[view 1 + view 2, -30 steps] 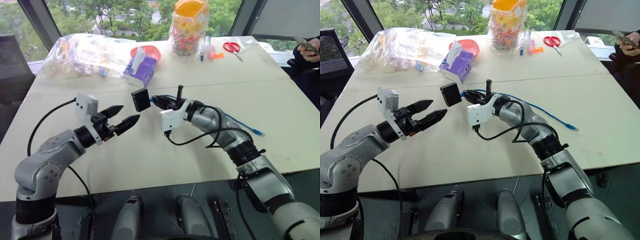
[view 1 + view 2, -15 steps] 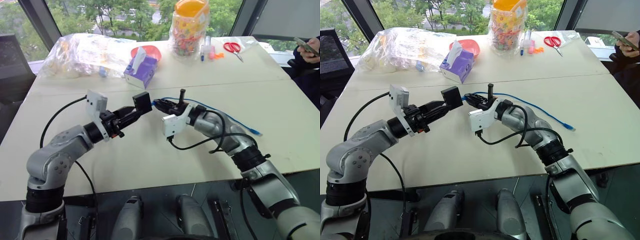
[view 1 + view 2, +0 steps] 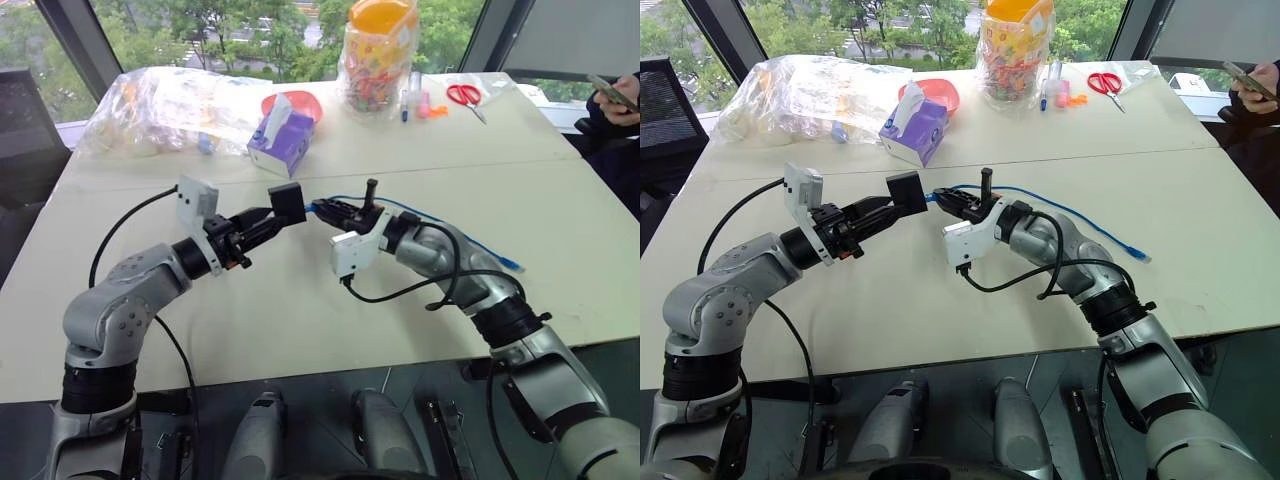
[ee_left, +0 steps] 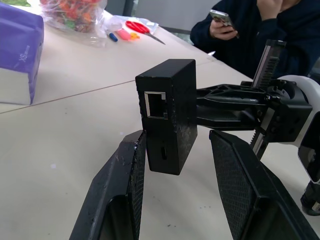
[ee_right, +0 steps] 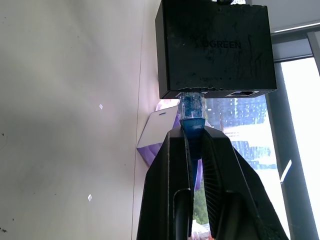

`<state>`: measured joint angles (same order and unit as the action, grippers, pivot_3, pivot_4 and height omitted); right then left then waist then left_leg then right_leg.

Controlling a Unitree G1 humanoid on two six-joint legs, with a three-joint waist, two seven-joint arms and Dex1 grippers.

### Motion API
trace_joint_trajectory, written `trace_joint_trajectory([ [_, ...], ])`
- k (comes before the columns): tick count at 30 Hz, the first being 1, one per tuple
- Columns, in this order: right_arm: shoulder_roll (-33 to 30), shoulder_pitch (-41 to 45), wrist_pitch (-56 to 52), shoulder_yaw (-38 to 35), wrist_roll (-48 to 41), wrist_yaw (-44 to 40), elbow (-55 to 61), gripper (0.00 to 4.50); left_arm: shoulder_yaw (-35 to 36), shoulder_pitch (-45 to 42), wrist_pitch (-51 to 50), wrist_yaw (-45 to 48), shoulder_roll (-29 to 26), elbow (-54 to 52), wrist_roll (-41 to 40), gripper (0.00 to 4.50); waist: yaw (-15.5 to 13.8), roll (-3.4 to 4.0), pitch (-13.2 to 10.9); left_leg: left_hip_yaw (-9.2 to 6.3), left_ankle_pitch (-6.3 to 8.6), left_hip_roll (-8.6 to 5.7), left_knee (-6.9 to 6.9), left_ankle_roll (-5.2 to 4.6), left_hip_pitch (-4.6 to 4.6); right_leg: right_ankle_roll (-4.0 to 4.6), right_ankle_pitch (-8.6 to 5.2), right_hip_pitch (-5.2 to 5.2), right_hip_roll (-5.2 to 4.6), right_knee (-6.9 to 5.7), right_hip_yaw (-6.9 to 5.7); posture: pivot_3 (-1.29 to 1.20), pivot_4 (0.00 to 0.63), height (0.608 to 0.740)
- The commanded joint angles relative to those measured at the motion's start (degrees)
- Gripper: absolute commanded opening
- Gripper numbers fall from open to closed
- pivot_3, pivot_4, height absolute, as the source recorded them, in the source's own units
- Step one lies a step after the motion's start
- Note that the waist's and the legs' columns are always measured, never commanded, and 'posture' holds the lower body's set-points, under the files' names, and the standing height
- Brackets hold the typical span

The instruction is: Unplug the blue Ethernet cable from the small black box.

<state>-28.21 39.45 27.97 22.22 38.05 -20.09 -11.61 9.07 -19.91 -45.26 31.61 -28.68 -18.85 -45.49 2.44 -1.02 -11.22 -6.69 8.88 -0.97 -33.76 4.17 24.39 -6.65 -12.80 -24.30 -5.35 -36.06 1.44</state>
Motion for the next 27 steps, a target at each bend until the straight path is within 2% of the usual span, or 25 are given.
trace_joint_trajectory([
  [1,0.6,0.8,1.7,-0.2,-1.1,0.3,3.7,0.0,-0.1,-1.0,0.5,0.5,0.2,-2.0,-0.7,2.07,0.0,0.0,0.0,0.0,0.0,0.0,0.0,0.0,0.0,0.0,0.0,0.0,0.0,0.0,0.0,0.0,0.15,0.728],
  [27,-0.5,-0.4,0.6,-1.8,-2.8,-1.3,5.7,0.0,1.9,0.0,-2.1,-1.8,0.2,-4.6,-4.1,2.07,0.0,0.0,0.0,0.0,0.0,0.0,0.0,0.0,0.01,0.0,0.0,0.0,-0.01,0.02,0.0,0.0,0.15,0.728],
])
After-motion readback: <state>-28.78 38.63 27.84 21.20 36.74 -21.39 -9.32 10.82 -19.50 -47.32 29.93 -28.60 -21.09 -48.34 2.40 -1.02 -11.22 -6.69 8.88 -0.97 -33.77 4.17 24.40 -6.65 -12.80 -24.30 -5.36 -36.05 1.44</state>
